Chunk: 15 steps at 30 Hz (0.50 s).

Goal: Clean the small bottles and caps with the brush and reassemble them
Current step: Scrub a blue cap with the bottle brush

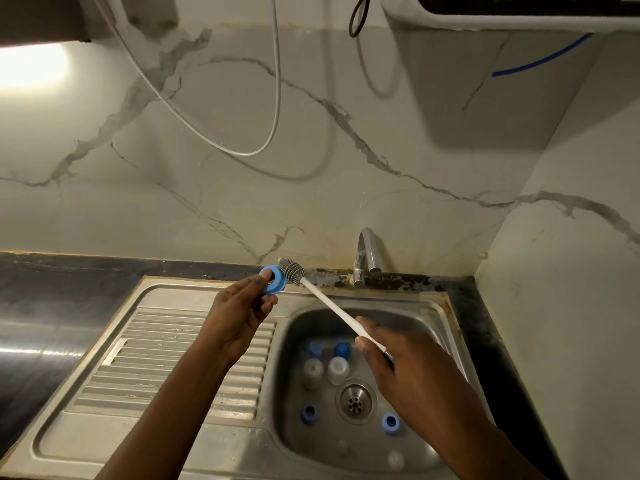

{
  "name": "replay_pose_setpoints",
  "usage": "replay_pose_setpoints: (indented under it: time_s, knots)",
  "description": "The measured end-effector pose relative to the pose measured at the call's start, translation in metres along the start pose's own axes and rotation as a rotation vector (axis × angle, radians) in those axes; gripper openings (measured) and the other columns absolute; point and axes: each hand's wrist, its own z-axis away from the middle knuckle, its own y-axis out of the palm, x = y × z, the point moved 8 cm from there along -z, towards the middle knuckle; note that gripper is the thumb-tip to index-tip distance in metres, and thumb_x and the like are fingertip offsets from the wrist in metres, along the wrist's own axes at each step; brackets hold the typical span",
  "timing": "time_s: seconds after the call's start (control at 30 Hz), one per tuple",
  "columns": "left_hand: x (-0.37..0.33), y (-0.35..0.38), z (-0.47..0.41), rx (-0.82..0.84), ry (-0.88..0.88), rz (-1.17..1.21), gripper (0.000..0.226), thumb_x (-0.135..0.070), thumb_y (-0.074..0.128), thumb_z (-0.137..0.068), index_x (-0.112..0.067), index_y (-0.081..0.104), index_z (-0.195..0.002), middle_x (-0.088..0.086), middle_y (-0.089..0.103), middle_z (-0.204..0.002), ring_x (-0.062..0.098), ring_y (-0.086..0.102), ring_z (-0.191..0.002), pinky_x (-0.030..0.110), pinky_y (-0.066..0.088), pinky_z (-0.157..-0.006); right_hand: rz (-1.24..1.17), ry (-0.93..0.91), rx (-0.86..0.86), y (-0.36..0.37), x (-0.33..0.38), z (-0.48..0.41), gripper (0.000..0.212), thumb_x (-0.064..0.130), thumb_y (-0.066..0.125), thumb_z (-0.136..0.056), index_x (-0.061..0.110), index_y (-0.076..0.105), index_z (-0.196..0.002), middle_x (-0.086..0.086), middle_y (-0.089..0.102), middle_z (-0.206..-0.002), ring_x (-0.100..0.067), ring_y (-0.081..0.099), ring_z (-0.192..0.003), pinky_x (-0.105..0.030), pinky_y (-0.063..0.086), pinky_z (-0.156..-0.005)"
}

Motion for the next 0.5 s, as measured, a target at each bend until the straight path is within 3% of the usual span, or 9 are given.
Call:
replay_pose_setpoints:
  time_s: [0.1, 0.2, 0.37, 0.43, 0.5]
  knots:
    - [-0.003, 0.005, 0.003, 0.101, 0.051, -0.246, 0.025, -0.021, 0.073, -0.093, 0.0, 0.078, -0.106, 0.015, 0.065, -0.076, 0.018, 0.057, -0.063, 0.023, 0.054, -0.059, 0.008, 0.004, -0.004, -0.005, -0.003, -0.001, 0.05, 0.062, 0.036, -0.103, 0.047, 0.044, -0.15, 0.012, 0.073, -0.091, -0.001, 0.069, -0.075, -0.022, 0.06, -0.074]
    - [0.002, 0.023, 0.009, 0.263, 0.032, -0.438, 0.023, -0.019, 0.069, -0.098, 0.001, 0.079, -0.104, 0.018, 0.063, -0.077, 0.018, 0.057, -0.063, 0.025, 0.05, -0.06, 0.015, -0.005, 0.01, -0.004, 0.001, -0.006, 0.049, 0.062, 0.037, -0.103, 0.048, 0.044, -0.15, 0.015, 0.07, -0.086, 0.0, 0.068, -0.072, -0.022, 0.06, -0.072]
    - [-0.003, 0.028, 0.008, 0.223, 0.009, -0.354, 0.017, -0.021, 0.071, -0.095, -0.006, 0.079, -0.094, 0.014, 0.072, -0.089, 0.023, 0.071, -0.081, 0.034, 0.061, -0.075, 0.015, -0.041, -0.023, -0.005, 0.002, -0.01, 0.051, 0.064, 0.034, -0.102, 0.046, 0.045, -0.149, 0.01, 0.073, -0.094, -0.003, 0.07, -0.076, -0.025, 0.062, -0.072]
    - [-0.003, 0.023, 0.005, 0.208, -0.02, -0.26, 0.018, -0.015, 0.068, -0.097, -0.001, 0.075, -0.104, 0.02, 0.076, -0.102, 0.033, 0.076, -0.099, 0.041, 0.065, -0.088, 0.001, -0.049, -0.012, -0.007, 0.001, -0.007, 0.051, 0.064, 0.034, -0.102, 0.048, 0.045, -0.149, 0.01, 0.074, -0.091, -0.003, 0.071, -0.074, -0.025, 0.062, -0.071]
    - [-0.005, 0.018, 0.004, 0.181, -0.037, -0.185, 0.026, -0.015, 0.067, -0.096, 0.003, 0.07, -0.115, 0.022, 0.076, -0.112, 0.036, 0.076, -0.106, 0.041, 0.064, -0.09, -0.003, -0.042, -0.003, -0.01, -0.002, -0.002, 0.05, 0.065, 0.035, -0.102, 0.051, 0.043, -0.149, 0.01, 0.074, -0.089, -0.003, 0.071, -0.076, -0.024, 0.061, -0.072]
